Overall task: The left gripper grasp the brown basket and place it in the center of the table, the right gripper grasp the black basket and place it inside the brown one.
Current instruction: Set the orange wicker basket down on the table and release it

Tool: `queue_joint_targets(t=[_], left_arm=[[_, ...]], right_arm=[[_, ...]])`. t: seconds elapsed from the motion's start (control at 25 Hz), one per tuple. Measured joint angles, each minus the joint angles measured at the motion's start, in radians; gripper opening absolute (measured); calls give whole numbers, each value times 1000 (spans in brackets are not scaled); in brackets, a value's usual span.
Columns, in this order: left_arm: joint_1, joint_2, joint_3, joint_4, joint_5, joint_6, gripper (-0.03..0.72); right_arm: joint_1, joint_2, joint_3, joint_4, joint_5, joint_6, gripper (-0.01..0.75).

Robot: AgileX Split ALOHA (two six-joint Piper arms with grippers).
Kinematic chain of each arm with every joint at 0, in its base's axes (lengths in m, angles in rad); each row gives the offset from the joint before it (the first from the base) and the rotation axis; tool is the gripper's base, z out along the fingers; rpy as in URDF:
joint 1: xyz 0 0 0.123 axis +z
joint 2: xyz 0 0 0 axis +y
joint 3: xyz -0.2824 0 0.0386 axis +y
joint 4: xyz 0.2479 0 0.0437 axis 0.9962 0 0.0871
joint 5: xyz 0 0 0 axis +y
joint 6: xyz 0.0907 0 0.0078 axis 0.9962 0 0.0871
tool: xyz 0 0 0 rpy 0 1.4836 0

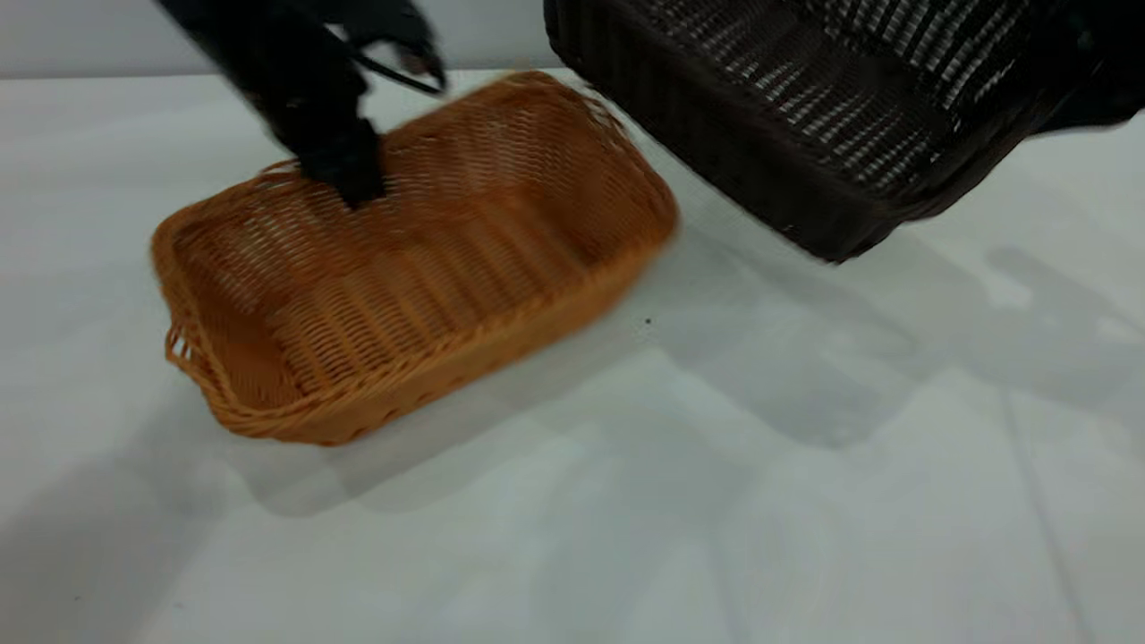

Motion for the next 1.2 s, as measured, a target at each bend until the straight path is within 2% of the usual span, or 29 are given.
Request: queue_joint_targets(t=[0.16, 0.28, 0.6, 0.76, 0.92, 1.04, 1.2], left_arm=[[-101, 0, 0, 5, -38, 201, 85], [-156, 0, 0, 13, -61, 251, 85], [-189, 14, -5, -6, -60, 253, 105], [-191, 14, -5, -67, -59, 248, 216], [-192, -8, -5, -117, -52, 240, 403], [-192, -86, -3, -121, 60, 240, 496], [-192, -271, 0, -121, 322, 237, 511]], right_arm=[[-49, 0, -144, -188, 86, 101, 81], [-67, 0, -212, -269, 136, 140, 80], [-68, 0, -242, -326, 184, 164, 80], [-77, 0, -242, -322, 182, 166, 80], [-120, 0, -242, -298, 182, 166, 80], [-152, 0, -242, -288, 178, 166, 80], [-154, 2, -242, -288, 176, 155, 80]])
